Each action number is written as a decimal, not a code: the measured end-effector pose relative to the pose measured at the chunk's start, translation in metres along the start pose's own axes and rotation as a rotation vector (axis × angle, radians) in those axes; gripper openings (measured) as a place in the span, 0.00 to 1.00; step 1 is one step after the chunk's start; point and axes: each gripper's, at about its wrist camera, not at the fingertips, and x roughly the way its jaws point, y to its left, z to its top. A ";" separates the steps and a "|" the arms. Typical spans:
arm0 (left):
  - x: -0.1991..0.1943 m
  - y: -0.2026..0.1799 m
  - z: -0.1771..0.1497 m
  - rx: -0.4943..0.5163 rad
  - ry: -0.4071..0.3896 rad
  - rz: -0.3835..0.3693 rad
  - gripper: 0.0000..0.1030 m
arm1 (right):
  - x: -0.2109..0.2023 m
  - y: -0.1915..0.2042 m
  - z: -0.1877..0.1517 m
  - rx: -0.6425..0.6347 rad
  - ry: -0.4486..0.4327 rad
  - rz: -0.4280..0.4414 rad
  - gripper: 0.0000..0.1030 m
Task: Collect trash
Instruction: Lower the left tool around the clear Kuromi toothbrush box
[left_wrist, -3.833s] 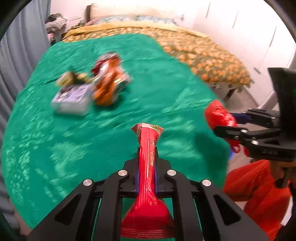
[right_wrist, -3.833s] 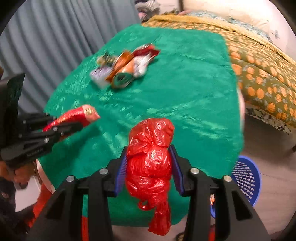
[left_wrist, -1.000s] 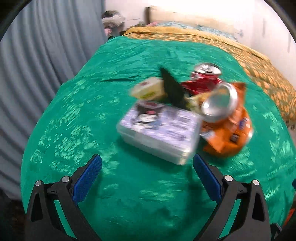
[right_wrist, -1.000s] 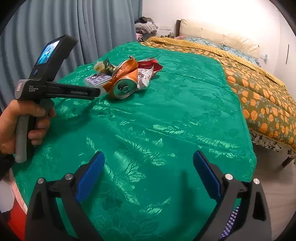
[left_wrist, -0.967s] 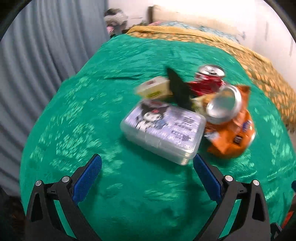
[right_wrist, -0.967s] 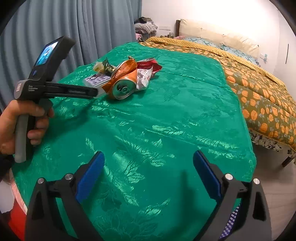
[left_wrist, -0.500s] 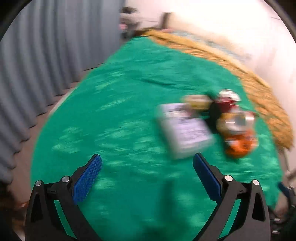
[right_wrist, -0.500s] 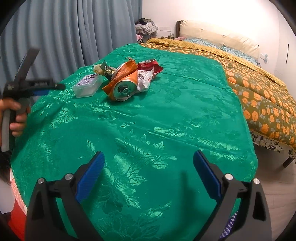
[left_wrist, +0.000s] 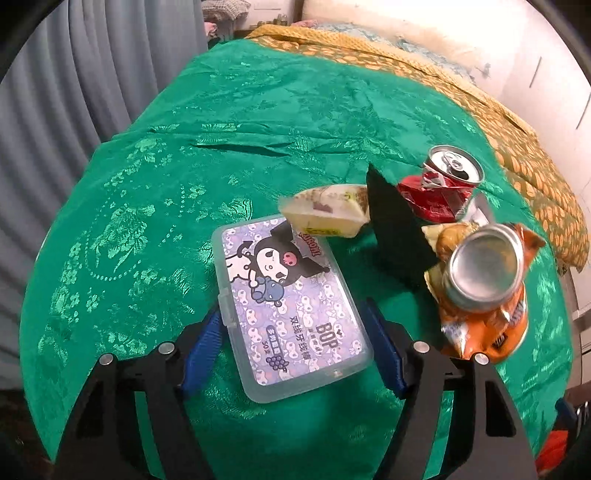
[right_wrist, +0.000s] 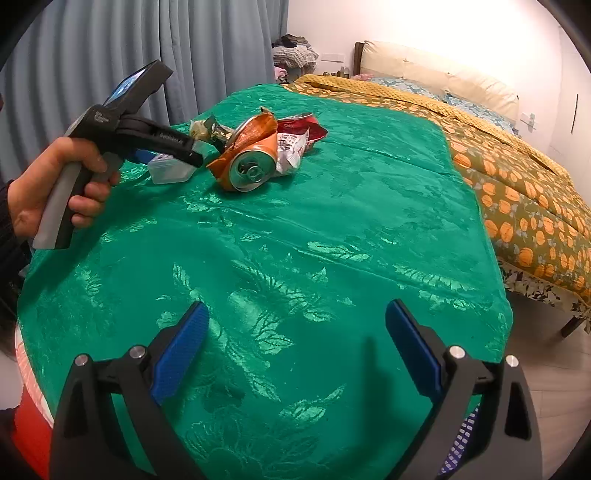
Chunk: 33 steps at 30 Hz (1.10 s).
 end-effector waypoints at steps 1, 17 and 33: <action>-0.004 0.000 -0.004 0.004 -0.003 0.001 0.68 | 0.000 0.000 0.001 0.001 -0.001 -0.001 0.91; -0.074 -0.006 -0.115 0.086 -0.064 -0.065 0.78 | 0.004 0.001 0.014 0.024 0.019 0.000 0.91; -0.060 -0.010 -0.125 0.098 -0.097 0.014 0.84 | 0.074 0.017 0.120 0.277 0.100 0.072 0.87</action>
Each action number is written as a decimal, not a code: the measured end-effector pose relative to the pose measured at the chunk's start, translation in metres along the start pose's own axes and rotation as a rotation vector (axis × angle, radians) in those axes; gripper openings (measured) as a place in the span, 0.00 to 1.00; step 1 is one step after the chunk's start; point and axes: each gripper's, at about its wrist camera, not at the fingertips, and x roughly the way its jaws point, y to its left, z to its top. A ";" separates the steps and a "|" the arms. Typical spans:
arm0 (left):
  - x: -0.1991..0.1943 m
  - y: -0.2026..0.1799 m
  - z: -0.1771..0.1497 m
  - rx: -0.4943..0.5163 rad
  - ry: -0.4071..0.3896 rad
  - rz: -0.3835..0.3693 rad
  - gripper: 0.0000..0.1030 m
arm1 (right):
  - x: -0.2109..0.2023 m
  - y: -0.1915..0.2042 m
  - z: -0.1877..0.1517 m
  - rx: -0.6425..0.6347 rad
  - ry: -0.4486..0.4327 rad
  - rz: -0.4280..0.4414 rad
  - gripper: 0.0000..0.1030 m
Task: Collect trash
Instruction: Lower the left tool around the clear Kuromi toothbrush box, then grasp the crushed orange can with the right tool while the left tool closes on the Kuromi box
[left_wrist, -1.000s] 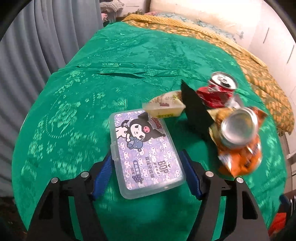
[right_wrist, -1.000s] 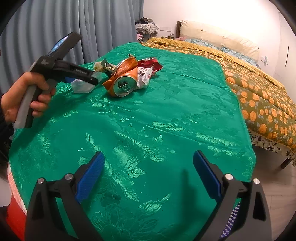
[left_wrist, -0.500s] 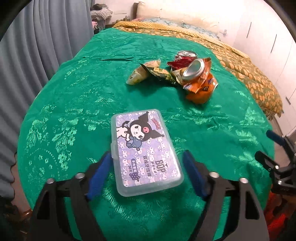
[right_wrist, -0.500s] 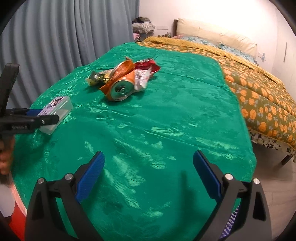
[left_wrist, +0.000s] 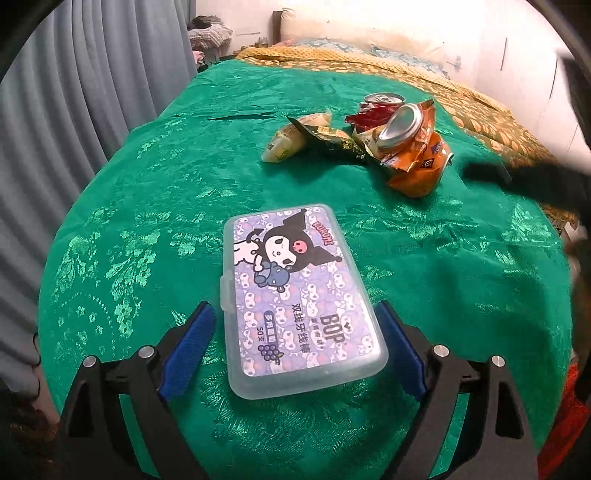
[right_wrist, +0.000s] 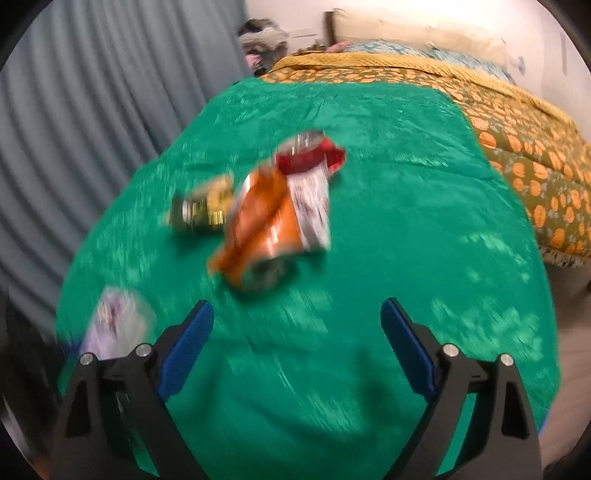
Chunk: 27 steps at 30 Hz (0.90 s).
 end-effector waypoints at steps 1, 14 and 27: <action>0.000 0.000 0.000 -0.001 -0.001 0.000 0.84 | 0.009 0.002 0.009 0.043 0.012 0.013 0.87; -0.001 0.005 0.000 -0.021 -0.009 -0.011 0.84 | 0.028 0.005 0.021 0.131 0.080 0.016 0.60; 0.000 0.005 0.000 -0.020 -0.007 -0.005 0.84 | -0.042 0.020 -0.050 -0.524 0.269 -0.098 0.62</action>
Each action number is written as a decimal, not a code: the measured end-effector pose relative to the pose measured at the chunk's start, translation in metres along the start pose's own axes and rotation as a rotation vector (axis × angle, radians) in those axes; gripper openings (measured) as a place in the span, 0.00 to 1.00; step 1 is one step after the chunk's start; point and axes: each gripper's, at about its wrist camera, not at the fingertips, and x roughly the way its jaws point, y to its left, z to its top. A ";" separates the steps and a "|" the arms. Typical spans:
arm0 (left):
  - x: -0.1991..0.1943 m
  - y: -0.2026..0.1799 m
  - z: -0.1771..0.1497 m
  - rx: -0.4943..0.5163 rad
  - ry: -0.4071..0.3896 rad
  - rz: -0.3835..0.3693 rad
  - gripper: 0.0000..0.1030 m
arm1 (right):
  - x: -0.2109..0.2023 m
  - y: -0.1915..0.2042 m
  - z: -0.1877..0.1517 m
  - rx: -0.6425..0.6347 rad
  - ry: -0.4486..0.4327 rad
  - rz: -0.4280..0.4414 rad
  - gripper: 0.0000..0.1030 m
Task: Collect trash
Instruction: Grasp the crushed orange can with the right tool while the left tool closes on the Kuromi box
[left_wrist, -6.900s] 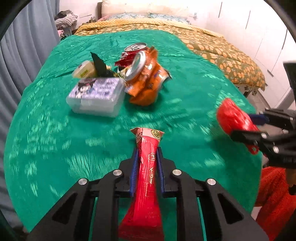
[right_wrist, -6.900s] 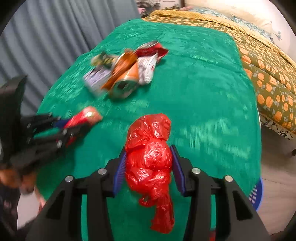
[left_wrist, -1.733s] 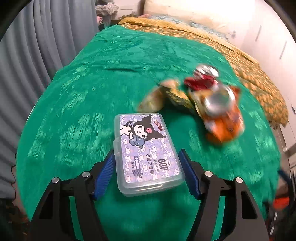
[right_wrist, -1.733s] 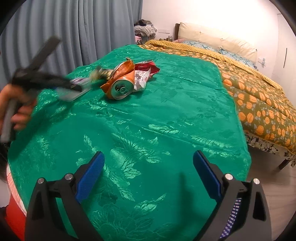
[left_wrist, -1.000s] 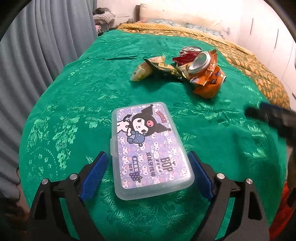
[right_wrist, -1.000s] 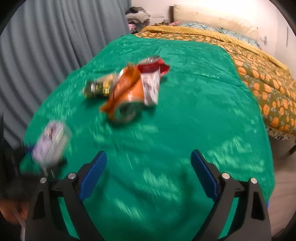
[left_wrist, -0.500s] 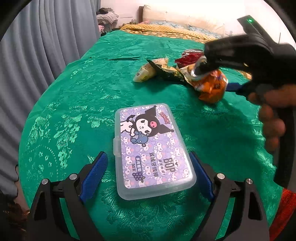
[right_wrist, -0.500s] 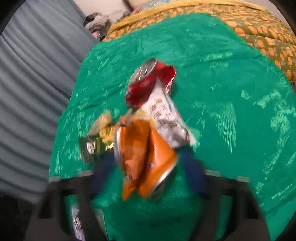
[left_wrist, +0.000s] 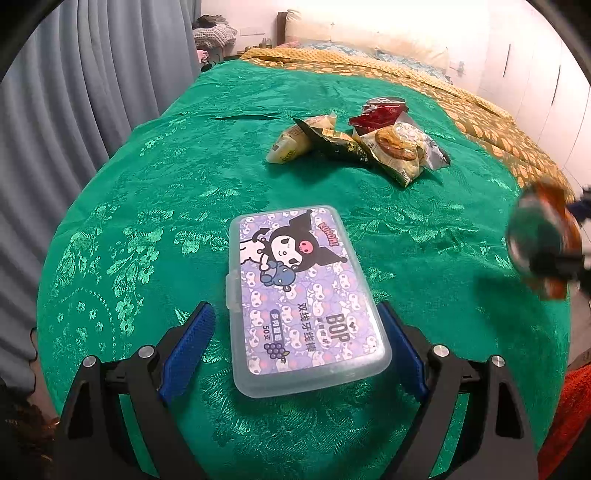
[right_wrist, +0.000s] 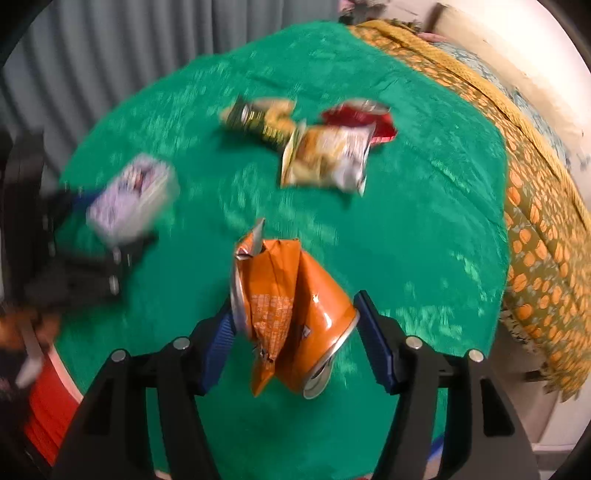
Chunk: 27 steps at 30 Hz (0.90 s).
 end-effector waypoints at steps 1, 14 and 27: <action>0.000 0.000 0.000 0.001 0.001 0.001 0.84 | 0.006 0.001 -0.006 0.021 -0.017 0.014 0.62; -0.012 0.014 -0.007 -0.032 0.007 -0.129 0.90 | 0.015 -0.022 -0.051 0.303 -0.202 0.137 0.78; -0.007 -0.004 0.011 -0.021 0.034 -0.058 0.82 | 0.024 -0.027 -0.037 0.422 -0.161 0.128 0.54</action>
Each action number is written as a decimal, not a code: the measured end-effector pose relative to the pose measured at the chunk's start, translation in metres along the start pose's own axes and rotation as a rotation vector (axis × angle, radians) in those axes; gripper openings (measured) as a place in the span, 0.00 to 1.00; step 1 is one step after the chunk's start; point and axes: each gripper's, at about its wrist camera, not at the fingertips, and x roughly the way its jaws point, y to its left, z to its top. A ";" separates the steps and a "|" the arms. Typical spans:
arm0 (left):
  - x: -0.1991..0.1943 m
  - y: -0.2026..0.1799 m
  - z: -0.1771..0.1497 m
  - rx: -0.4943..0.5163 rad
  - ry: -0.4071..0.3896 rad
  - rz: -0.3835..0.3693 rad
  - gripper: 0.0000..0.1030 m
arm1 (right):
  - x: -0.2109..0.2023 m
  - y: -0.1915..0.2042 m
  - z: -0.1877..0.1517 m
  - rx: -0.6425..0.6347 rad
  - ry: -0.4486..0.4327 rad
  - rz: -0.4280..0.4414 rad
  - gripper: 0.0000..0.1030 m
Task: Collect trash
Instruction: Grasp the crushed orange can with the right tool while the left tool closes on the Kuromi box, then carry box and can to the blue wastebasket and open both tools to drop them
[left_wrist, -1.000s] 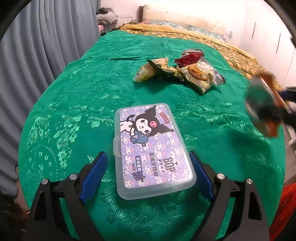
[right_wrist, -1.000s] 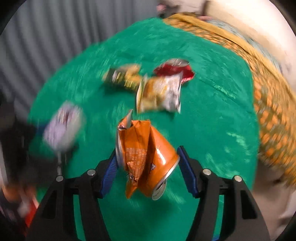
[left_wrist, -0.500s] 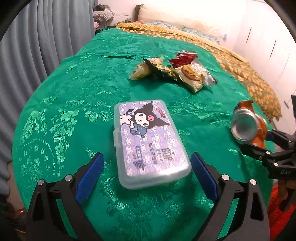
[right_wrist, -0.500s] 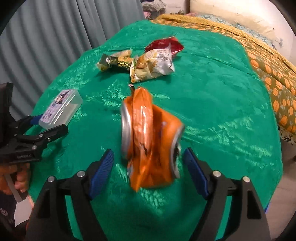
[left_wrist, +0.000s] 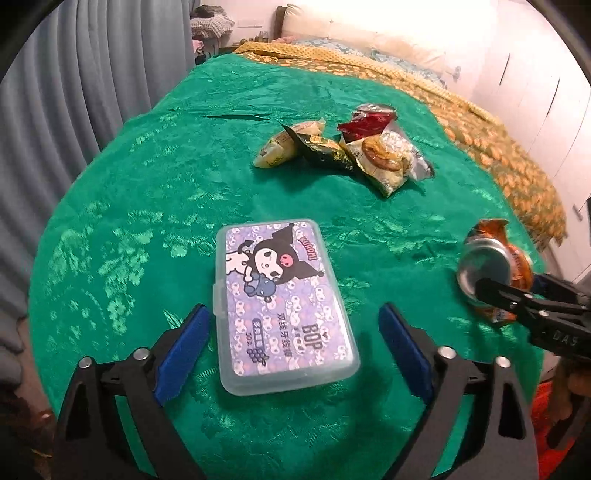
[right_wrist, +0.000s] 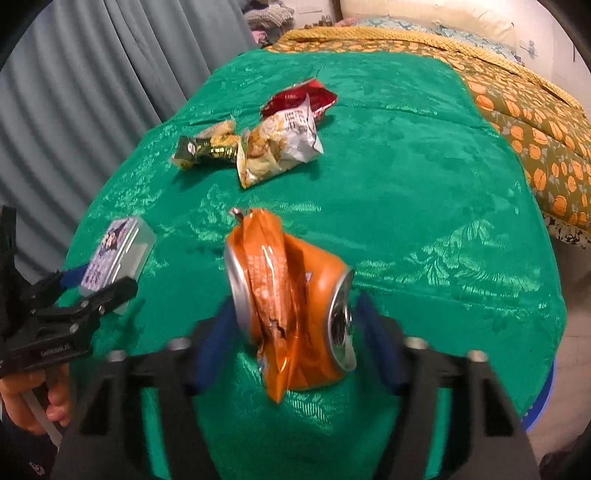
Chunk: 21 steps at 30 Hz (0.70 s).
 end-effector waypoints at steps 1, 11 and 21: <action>0.002 -0.001 0.001 0.011 0.008 0.007 0.73 | -0.002 0.001 -0.001 -0.008 -0.002 -0.005 0.53; -0.016 -0.014 -0.008 0.024 -0.024 -0.036 0.61 | -0.041 -0.006 -0.013 -0.047 -0.066 0.005 0.52; -0.043 -0.073 -0.018 0.085 -0.062 -0.089 0.61 | -0.063 -0.030 -0.037 -0.012 -0.095 0.017 0.52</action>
